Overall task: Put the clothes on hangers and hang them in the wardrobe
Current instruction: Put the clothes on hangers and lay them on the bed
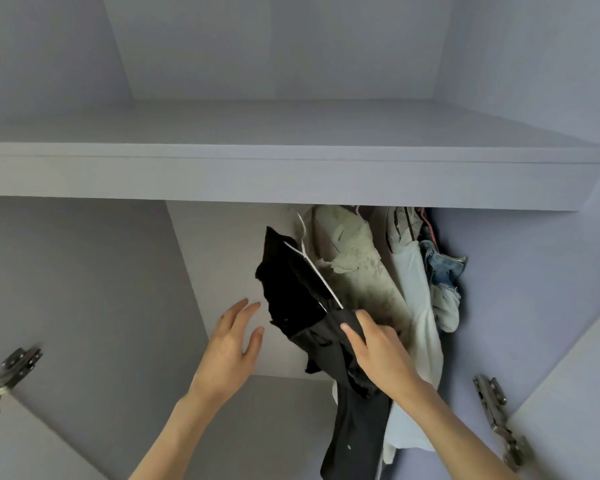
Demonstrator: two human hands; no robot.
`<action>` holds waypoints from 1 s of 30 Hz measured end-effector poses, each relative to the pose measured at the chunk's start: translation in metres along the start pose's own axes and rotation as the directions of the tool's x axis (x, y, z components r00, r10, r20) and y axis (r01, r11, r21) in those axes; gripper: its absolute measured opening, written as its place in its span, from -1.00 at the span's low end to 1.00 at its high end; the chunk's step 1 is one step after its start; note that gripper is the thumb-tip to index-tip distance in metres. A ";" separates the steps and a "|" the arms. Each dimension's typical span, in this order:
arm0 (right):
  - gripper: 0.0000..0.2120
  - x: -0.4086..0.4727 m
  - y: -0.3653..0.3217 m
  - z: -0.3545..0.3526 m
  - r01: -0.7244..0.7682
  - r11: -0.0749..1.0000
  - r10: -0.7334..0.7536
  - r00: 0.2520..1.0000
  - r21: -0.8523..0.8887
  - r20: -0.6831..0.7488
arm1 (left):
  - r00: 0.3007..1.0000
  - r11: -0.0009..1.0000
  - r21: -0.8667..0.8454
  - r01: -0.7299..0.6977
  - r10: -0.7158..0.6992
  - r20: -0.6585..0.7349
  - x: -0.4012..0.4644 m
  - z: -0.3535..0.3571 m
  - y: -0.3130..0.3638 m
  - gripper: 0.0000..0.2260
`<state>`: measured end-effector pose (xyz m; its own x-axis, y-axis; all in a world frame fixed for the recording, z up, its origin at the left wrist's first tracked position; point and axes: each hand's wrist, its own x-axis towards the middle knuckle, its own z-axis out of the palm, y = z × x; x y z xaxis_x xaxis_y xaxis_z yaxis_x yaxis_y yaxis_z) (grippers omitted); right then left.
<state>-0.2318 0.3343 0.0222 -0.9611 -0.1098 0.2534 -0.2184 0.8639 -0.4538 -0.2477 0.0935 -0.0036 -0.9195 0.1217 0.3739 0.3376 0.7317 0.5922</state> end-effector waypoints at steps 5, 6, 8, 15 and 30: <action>-0.83 -0.024 -0.019 0.011 0.179 0.983 -0.183 0.978 0.048 0.096 | 0.991 0.998 -0.021 0.056 -0.058 -0.122 0.005 -0.024 -0.015 -0.53; -0.79 -0.028 -0.022 0.013 0.188 0.979 -0.194 0.976 0.074 0.094 | 0.987 0.997 0.049 0.057 -0.049 -0.154 0.004 -0.030 -0.023 -0.53; -0.76 -0.034 -0.026 0.015 0.231 0.969 -0.237 0.969 0.085 0.069 | 0.985 0.987 0.133 0.093 -0.071 -0.160 -0.001 -0.045 -0.040 -0.52; -0.78 -0.039 -0.047 0.022 0.385 0.922 -0.386 0.913 0.039 0.132 | 0.995 0.990 0.116 0.076 -0.067 -0.074 -0.039 -0.096 -0.084 -0.69; -0.82 -0.072 -0.100 0.083 0.309 0.920 -0.349 0.926 0.241 0.146 | 0.886 0.908 0.104 0.405 -0.362 -0.289 -0.222 -0.130 -0.057 -0.73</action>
<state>-0.1546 0.2154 -0.0217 -0.8380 -0.4751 0.2683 -0.5387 0.6421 -0.5454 -0.0366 -0.0629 -0.0276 -0.8789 -0.3507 0.3232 -0.0867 0.7838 0.6149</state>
